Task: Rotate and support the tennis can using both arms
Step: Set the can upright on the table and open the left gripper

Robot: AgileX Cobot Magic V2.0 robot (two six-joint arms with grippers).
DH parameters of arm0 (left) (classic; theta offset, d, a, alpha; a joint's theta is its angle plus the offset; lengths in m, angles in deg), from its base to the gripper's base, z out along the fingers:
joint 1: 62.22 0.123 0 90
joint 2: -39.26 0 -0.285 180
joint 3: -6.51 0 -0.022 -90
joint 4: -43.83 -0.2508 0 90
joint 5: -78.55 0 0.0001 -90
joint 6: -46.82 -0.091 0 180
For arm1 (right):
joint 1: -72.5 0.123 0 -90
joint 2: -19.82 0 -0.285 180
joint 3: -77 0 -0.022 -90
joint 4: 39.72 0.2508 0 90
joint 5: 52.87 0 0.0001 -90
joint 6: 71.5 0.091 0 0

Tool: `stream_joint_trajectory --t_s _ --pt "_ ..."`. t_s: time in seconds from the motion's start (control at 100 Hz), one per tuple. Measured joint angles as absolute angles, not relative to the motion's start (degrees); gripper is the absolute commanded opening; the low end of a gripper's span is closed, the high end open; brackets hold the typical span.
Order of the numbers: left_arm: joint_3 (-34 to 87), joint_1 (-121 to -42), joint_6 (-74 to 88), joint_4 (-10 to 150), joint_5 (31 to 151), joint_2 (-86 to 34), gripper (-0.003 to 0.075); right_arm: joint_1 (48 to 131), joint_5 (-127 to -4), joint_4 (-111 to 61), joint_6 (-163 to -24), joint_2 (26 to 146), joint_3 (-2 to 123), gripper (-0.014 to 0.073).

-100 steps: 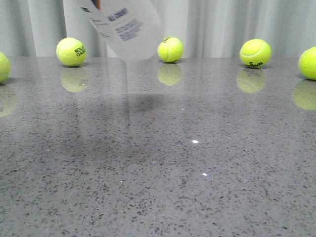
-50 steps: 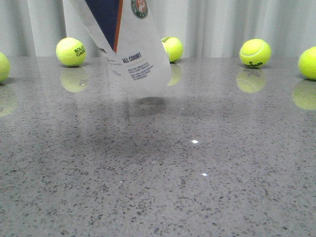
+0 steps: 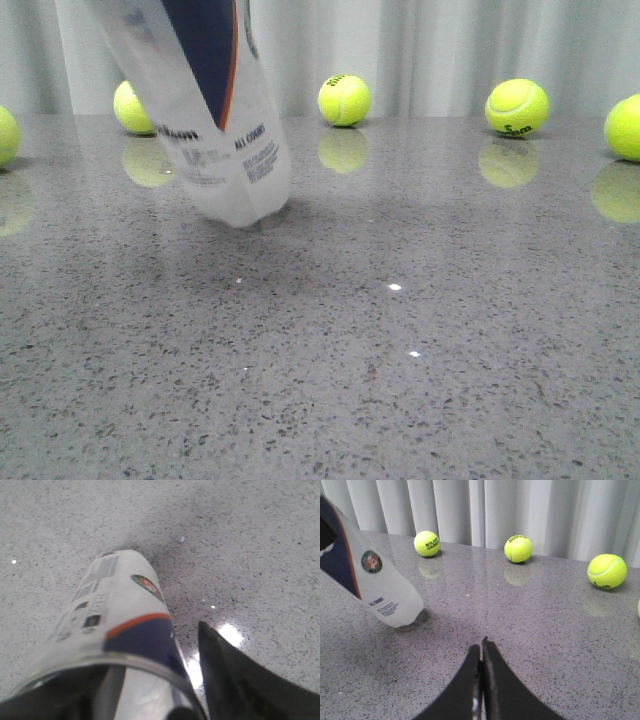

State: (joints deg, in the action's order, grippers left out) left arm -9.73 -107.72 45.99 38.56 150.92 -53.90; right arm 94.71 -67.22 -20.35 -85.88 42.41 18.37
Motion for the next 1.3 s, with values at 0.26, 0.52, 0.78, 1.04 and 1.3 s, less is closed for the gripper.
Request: stream_joint_trajectory --t_s 0.26,0.52,0.78,1.04,1.3 --pt "-15.73 -107.22 45.24 38.89 150.92 -56.09 0.0402 94.71 -67.22 -20.35 -85.88 42.41 18.37 -0.0060" --pt "-24.16 -107.22 44.31 36.75 150.92 -63.48 0.0401 94.71 -67.22 -20.35 -85.88 42.41 18.37 -0.0060" --pt "-28.23 -104.96 43.68 36.22 150.92 -65.76 0.0401 94.71 -67.22 -20.35 -85.88 42.41 18.37 -0.0060" --pt "-28.45 -102.58 43.68 38.02 150.92 -65.91 0.0284 94.71 -67.22 -20.35 -85.88 42.41 18.37 -0.0060" --pt "-27.38 -102.58 44.89 39.14 147.44 -61.69 0.0014 94.71 -67.22 -20.35 -85.88 42.41 18.37 -0.0060"
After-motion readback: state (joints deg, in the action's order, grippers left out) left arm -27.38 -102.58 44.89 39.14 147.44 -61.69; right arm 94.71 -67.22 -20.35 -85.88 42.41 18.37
